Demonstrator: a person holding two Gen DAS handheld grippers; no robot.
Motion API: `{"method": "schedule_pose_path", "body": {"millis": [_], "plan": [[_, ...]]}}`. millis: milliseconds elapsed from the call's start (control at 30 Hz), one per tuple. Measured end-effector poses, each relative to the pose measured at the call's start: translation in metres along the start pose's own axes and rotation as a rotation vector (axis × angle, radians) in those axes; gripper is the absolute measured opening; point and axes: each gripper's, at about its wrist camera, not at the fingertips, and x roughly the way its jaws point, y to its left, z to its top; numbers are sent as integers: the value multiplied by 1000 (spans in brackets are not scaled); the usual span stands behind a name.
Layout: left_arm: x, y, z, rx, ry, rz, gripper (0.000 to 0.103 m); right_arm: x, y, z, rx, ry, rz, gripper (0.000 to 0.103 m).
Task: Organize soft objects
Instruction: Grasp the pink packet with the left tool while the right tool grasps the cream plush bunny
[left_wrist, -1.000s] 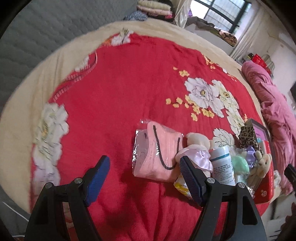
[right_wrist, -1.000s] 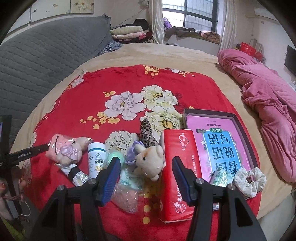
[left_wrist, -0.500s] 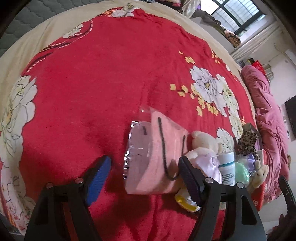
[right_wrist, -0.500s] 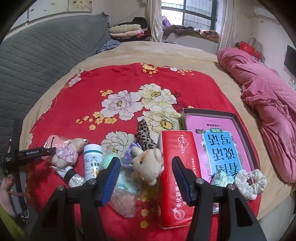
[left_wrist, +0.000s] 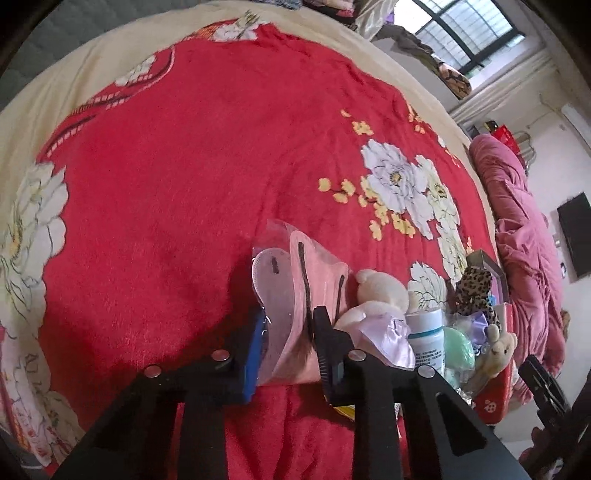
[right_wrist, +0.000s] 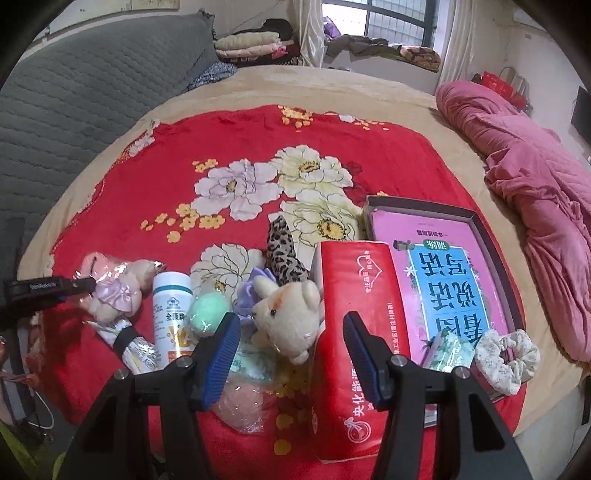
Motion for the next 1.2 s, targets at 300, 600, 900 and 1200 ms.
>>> {"method": "schedule_pose_path", "body": {"millis": [300,600,900,1200], "plan": [[-9,-6,3,43,-29,20,24,36,12,4,-76,74,-33,58],[-11,-4,4,35,-31,16,24,56,45,1,-309,84,-234,57],[-13,-6,2,49,-30,20,24,59,59,-9,-413,50,-286,47],[-29,-11,1,65,-77,30,24,15,23,3,-163,-26,-61,45]]}}
